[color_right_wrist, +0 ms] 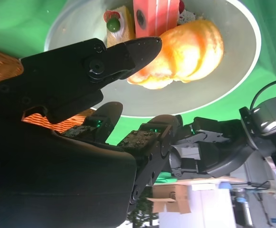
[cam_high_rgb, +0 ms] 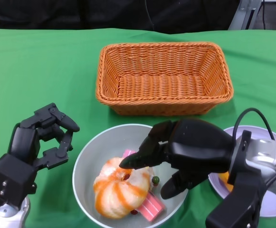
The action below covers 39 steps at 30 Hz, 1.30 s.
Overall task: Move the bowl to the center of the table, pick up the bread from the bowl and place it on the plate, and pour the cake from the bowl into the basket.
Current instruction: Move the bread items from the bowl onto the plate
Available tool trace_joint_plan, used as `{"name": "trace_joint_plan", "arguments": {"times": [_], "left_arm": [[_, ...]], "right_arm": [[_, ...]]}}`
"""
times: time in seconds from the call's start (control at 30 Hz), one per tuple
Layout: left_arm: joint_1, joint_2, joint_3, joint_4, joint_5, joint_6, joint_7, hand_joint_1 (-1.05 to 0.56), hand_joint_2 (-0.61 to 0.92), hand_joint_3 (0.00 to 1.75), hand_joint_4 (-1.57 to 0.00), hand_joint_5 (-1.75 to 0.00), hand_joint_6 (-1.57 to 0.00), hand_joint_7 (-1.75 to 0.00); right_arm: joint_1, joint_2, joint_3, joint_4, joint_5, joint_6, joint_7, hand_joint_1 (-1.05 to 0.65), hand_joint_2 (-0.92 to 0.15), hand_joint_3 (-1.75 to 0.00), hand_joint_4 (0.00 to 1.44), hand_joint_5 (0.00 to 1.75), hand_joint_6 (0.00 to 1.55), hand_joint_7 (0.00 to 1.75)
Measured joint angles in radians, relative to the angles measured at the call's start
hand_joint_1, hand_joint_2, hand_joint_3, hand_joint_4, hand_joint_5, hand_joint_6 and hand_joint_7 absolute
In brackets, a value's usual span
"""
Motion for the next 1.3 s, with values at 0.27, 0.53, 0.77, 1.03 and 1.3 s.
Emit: {"name": "trace_joint_plan", "arguments": {"times": [0.27, 0.53, 0.77, 1.03, 1.3], "left_arm": [[0.009, 0.001, -0.011, -0.045, 0.082, 0.004, 0.077, -0.02, 0.63, 1.03, -0.77, -1.58, -0.76, -1.33], [0.029, -0.002, -0.011, -0.076, 0.066, 0.033, 0.070, -0.03, 0.65, 1.00, -0.78, -1.58, -0.75, -1.32], [0.037, -0.003, -0.013, -0.090, 0.052, 0.042, 0.061, -0.03, 0.66, 1.00, -0.78, -1.59, -0.74, -1.33], [0.039, -0.001, -0.019, -0.095, 0.066, 0.042, 0.056, -0.04, 0.65, 1.00, -0.78, -1.57, -0.75, -1.35], [0.039, 0.004, -0.019, -0.091, 0.115, 0.020, 0.101, 0.00, 0.62, 1.04, -0.81, -1.61, -0.77, -1.37]], "right_arm": [[0.016, 0.030, 0.040, 0.026, -0.211, -0.017, -0.123, -0.76, -0.85, -0.01, 0.48, 0.27, 0.52, 0.01], [0.017, 0.075, 0.076, 0.052, -0.319, 0.028, -0.207, -0.80, -0.87, -0.01, 0.47, 0.31, 0.52, 0.00], [0.016, 0.087, 0.114, 0.054, -0.425, 0.099, -0.278, -0.82, -0.90, -0.01, 0.52, 0.38, 0.56, 0.02], [0.016, 0.106, 0.162, 0.074, -0.502, 0.167, -0.379, -0.77, -0.89, 0.00, 0.54, 0.54, 0.65, 0.03], [0.015, 0.123, 0.190, 0.170, -0.495, 0.124, -0.585, -0.34, -0.92, -0.02, 0.69, 1.28, 0.90, 0.36]]}}
